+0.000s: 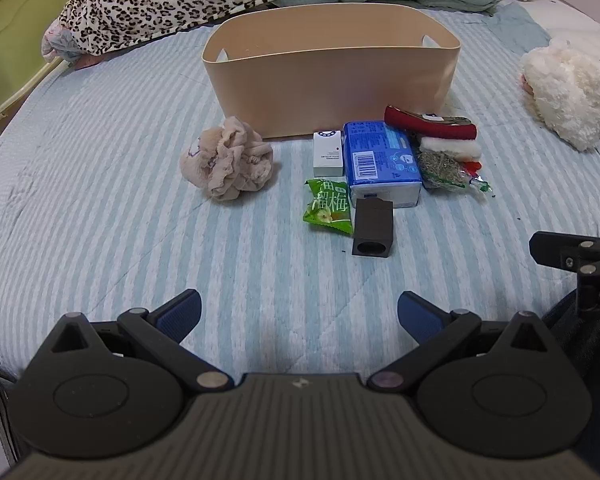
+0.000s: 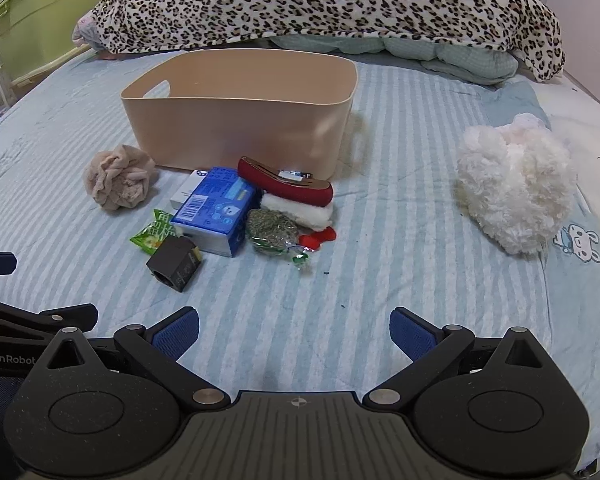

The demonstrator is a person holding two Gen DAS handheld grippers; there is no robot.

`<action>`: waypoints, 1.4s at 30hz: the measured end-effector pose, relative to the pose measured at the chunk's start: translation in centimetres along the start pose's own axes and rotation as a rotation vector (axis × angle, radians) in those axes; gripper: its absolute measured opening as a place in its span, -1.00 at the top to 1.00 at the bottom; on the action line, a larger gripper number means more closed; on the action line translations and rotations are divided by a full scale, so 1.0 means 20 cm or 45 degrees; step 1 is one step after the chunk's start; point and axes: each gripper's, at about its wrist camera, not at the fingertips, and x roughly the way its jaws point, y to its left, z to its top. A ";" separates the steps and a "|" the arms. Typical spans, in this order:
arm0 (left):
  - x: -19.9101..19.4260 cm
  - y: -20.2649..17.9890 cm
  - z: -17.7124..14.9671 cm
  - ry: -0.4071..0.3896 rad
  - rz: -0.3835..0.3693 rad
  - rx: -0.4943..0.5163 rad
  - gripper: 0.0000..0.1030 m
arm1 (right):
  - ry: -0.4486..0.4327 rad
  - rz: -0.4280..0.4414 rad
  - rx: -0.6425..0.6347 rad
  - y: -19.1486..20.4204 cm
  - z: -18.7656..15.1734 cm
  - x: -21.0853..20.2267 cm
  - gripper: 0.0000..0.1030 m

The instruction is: Organize objects

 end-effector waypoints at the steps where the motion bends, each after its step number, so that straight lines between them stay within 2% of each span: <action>1: 0.00 0.00 0.00 0.000 -0.001 -0.001 -1.00 | 0.002 0.001 0.002 0.00 0.00 0.00 -1.00; 13: 0.12 0.01 0.05 0.015 -0.010 -0.028 -1.00 | 0.014 -0.009 -0.042 -0.02 0.03 0.08 -1.00; 20: 0.21 0.00 0.08 0.024 -0.012 -0.040 -1.00 | 0.019 0.060 -0.023 -0.06 0.08 0.16 -1.00; 29: 0.34 -0.05 0.13 0.038 -0.044 -0.029 -1.00 | 0.051 0.029 -0.158 -0.07 0.15 0.31 -0.92; 35: 0.43 -0.09 0.15 0.051 -0.048 -0.053 -1.00 | 0.103 0.084 -0.191 -0.09 0.18 0.45 -0.73; 38: 0.48 -0.11 0.17 0.058 -0.061 -0.049 -1.00 | 0.108 0.081 -0.211 -0.08 0.19 0.50 -0.56; 42: 0.53 -0.10 0.18 0.067 -0.054 -0.075 -1.00 | 0.127 0.161 -0.159 -0.08 0.20 0.55 -0.31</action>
